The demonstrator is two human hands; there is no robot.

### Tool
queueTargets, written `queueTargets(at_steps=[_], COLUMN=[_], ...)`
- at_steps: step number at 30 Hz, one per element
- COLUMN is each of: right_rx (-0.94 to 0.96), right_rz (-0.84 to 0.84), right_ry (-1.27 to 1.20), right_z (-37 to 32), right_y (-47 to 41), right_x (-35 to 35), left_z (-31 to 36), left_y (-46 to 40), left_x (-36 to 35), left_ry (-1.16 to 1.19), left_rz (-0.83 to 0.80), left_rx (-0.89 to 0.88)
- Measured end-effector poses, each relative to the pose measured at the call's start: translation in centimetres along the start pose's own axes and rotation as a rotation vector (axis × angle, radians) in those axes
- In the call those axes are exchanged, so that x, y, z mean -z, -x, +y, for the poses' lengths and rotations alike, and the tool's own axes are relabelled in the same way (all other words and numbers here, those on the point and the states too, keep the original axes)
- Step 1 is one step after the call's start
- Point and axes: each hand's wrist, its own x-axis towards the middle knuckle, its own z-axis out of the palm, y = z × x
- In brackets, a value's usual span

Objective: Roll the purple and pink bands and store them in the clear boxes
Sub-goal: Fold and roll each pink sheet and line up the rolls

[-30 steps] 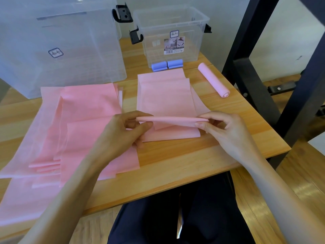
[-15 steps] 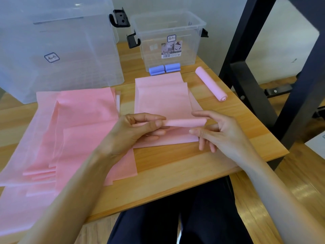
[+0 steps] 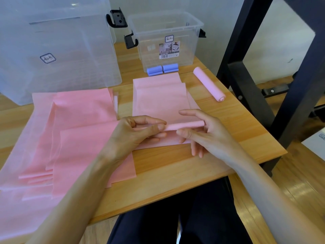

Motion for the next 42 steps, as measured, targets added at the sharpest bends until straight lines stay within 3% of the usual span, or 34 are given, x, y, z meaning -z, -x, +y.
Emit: queueTargets(at_steps=[28, 35, 42], right_rx=[0.050, 0.093, 0.119], right_rz=[0.111, 0.143, 0.214], right_ry=[-0.202, -0.164, -0.176], right_z=[0.9, 0.7, 0.8], right_y=[-0.6, -1.5, -2.6], right_x=[-0.4, -0.2, -0.4], left_z=[-0.5, -0.2, 1.2], left_y=[-0.4, -0.8, -1.5], left_x=[0.5, 0.3, 0.5], left_ry=[-0.059, 0.024, -0.072], left_rz=[0.034, 0.036, 0.032], left_rx=[-0.103, -0.074, -0.035])
